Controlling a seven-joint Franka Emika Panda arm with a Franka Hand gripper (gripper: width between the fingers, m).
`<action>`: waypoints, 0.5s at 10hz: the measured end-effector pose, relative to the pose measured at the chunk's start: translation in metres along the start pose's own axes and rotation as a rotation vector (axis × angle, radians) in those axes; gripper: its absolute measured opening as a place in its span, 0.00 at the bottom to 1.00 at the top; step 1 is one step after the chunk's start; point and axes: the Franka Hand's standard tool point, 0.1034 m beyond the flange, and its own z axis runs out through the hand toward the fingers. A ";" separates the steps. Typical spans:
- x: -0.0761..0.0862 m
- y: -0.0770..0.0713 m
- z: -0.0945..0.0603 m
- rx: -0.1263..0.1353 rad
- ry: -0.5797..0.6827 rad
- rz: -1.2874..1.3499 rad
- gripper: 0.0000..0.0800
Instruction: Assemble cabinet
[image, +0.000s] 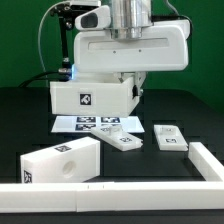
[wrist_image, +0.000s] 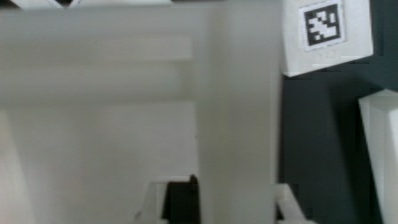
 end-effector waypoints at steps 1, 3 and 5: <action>0.013 -0.007 0.000 0.010 0.007 0.085 0.11; 0.030 -0.021 0.009 0.038 -0.005 0.412 0.11; 0.037 -0.017 0.010 0.070 -0.026 0.449 0.11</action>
Offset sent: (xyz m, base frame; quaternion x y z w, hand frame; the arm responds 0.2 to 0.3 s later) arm 0.0372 -0.0100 -0.0046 0.1170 -0.1160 0.2820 0.9452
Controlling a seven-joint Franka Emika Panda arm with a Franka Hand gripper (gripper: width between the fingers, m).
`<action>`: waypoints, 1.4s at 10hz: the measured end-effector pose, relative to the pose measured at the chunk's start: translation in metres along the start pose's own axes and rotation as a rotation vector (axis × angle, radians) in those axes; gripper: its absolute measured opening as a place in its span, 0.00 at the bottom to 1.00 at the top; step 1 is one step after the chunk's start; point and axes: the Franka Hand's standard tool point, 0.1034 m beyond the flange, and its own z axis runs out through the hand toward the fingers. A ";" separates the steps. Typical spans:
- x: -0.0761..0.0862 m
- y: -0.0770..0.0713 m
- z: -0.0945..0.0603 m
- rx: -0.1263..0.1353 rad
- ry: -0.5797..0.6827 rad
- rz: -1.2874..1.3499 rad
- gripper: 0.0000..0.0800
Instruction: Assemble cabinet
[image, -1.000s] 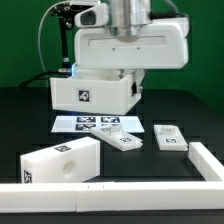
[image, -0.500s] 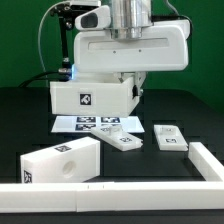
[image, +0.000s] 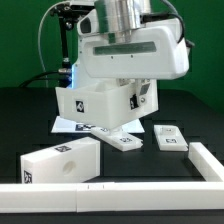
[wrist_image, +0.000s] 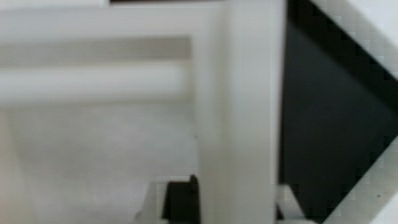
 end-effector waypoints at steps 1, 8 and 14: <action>-0.003 -0.001 0.001 -0.001 -0.002 -0.007 0.11; -0.002 -0.055 0.023 0.019 -0.067 0.421 0.11; 0.003 -0.058 0.029 -0.005 -0.091 0.479 0.11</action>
Offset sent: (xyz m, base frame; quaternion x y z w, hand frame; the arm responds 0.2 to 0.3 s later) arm 0.0000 0.0000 0.0000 0.0000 0.0000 0.0000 1.0000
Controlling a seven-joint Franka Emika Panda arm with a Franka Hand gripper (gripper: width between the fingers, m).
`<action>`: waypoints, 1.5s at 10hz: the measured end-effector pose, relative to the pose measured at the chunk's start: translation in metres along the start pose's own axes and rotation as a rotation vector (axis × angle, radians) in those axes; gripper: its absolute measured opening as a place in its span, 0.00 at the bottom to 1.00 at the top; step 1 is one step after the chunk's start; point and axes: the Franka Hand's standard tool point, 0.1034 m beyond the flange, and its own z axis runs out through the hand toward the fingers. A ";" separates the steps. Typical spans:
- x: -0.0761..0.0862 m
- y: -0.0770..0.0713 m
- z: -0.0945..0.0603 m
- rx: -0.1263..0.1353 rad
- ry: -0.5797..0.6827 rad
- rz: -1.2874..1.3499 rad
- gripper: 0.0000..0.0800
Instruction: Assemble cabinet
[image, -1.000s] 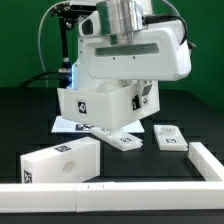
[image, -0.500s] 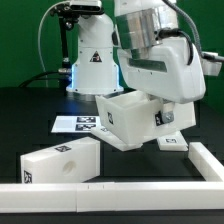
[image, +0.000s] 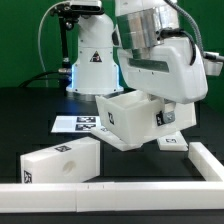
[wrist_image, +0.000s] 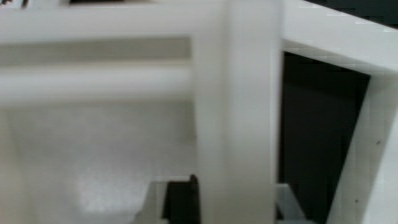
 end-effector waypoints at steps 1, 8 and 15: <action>0.005 -0.016 0.008 -0.005 -0.008 0.085 0.11; 0.012 -0.025 0.031 -0.012 -0.016 0.184 0.11; 0.016 -0.061 0.056 -0.024 -0.007 0.204 0.11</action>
Offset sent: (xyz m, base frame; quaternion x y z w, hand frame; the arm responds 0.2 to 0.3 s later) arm 0.0000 0.0000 0.0000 0.0000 0.0000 0.0000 1.0000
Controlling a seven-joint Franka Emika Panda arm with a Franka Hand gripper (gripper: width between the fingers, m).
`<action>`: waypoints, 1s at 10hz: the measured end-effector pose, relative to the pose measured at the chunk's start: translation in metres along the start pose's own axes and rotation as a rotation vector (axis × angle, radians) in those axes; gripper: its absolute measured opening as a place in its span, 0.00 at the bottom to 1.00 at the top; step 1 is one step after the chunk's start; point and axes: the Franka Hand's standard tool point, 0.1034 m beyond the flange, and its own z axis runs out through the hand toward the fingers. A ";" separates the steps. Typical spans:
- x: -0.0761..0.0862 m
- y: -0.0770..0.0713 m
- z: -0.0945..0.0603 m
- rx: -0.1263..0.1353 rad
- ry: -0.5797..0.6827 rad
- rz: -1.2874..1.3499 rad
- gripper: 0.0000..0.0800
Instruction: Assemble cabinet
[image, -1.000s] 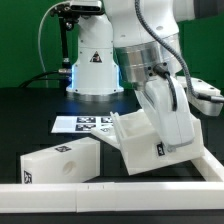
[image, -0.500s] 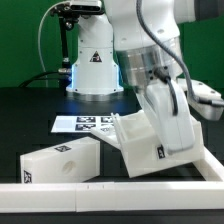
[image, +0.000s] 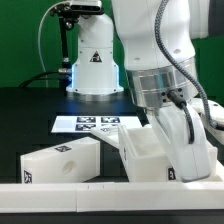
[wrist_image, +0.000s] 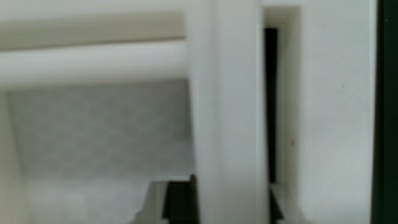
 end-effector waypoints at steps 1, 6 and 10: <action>0.000 0.000 0.000 0.000 0.000 0.000 0.11; -0.002 -0.001 0.007 -0.033 0.029 0.115 0.11; -0.002 0.004 0.008 -0.054 0.080 0.096 0.24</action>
Offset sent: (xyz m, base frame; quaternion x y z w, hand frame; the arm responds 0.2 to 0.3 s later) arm 0.0218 0.0106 -0.0133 -0.0451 0.0092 0.1402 0.9891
